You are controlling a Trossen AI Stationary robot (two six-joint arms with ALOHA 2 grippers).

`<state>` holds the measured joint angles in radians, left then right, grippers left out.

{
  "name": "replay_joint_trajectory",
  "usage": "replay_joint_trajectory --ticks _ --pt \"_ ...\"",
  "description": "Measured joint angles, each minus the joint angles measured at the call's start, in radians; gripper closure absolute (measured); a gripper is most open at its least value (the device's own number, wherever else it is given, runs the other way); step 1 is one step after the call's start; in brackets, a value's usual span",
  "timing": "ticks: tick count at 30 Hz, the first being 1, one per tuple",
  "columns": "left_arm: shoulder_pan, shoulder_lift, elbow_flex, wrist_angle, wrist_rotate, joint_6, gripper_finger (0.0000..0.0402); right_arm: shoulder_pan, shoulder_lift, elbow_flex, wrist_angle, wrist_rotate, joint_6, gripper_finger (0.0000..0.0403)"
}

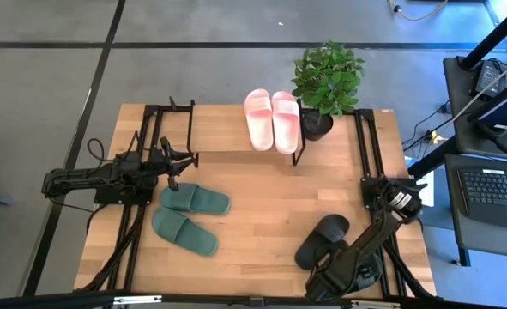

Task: Pick and place slides into the shelf
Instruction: Put the bottom black slide under the shelf

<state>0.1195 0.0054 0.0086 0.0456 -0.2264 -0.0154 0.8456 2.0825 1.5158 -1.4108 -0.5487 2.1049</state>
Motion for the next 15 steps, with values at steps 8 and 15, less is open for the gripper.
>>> replay_joint_trajectory --ticks 8,15 --pt "0.0 0.0 0.0 0.0 0.0 0.0 0.0325 0.001 0.038 0.0 -0.025 -0.032 -0.048 0.0203" --pt "0.0 0.0 0.0 0.0 0.0 0.0 0.0325 0.003 0.038 0.0 -0.024 -0.03 -0.042 0.0255"
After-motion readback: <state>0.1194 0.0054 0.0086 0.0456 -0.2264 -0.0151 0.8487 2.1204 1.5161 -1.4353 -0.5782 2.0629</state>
